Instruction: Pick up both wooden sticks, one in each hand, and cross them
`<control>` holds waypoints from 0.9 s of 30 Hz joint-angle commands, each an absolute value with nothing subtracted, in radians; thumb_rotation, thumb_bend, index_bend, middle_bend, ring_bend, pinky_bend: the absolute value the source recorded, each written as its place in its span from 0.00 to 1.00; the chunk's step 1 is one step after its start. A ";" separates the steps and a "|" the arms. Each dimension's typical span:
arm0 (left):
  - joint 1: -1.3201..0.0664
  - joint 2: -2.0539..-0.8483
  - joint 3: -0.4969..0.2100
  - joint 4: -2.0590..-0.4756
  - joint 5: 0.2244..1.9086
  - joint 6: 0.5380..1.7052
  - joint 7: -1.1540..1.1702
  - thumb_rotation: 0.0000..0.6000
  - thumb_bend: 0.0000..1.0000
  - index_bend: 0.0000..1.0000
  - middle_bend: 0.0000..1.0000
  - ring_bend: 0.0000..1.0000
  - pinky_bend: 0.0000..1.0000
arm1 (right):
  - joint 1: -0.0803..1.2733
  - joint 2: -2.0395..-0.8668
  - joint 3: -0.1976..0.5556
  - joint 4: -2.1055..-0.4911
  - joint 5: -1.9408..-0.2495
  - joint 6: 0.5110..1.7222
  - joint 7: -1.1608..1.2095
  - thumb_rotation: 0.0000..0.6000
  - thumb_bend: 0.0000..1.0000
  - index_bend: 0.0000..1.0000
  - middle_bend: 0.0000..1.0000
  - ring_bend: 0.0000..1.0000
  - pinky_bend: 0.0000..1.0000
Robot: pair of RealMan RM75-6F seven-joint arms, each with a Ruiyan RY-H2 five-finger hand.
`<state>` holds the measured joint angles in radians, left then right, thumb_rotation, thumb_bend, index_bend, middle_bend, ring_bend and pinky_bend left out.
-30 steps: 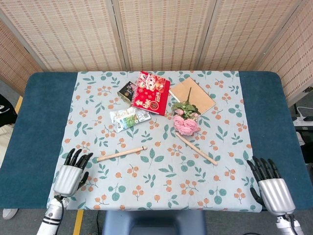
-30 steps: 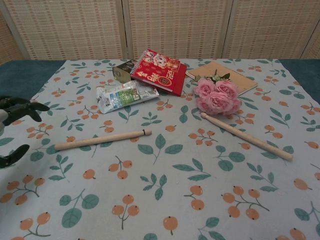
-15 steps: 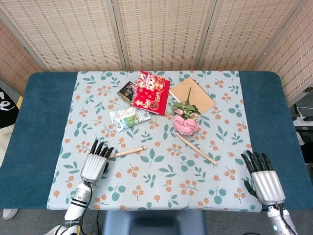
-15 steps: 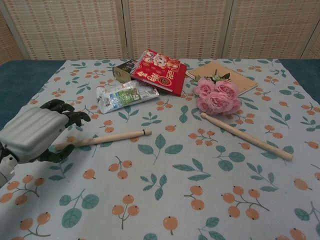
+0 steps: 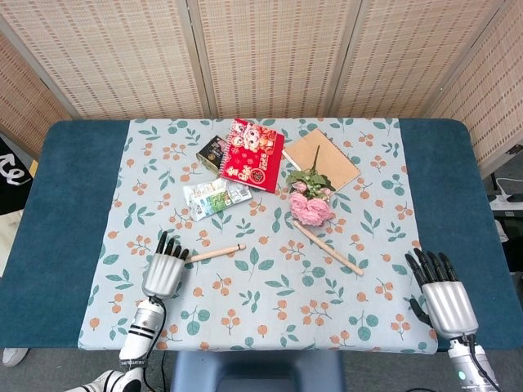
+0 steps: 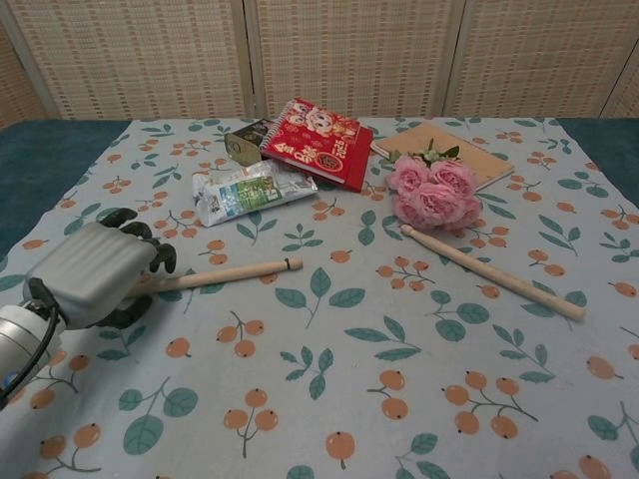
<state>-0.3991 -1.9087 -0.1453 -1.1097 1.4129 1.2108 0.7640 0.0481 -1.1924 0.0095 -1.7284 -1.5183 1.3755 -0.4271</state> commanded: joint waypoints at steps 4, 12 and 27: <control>-0.411 -1.924 -0.146 -1.082 1.390 1.216 0.800 1.00 0.42 0.38 0.41 0.20 0.11 | 0.053 -1.190 0.008 -1.728 -1.512 1.374 -0.424 1.00 0.29 0.00 0.00 0.00 0.00; -0.426 -1.941 -0.138 -1.040 1.380 1.220 0.800 1.00 0.42 0.56 0.62 0.31 0.10 | 0.057 -1.194 0.003 -1.726 -1.502 1.374 -0.433 1.00 0.29 0.00 0.00 0.00 0.00; -0.432 -1.876 -0.083 -1.027 1.486 1.309 0.605 1.00 0.52 0.81 0.85 0.46 0.10 | 0.139 -1.334 0.098 -1.758 -1.357 1.333 -0.625 1.00 0.29 0.06 0.07 0.00 0.00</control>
<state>-0.4348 -1.9032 -0.1030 -1.0211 1.4553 1.2853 0.6439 0.1148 -1.2979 0.0694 -1.7463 -1.3894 1.3387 -0.5845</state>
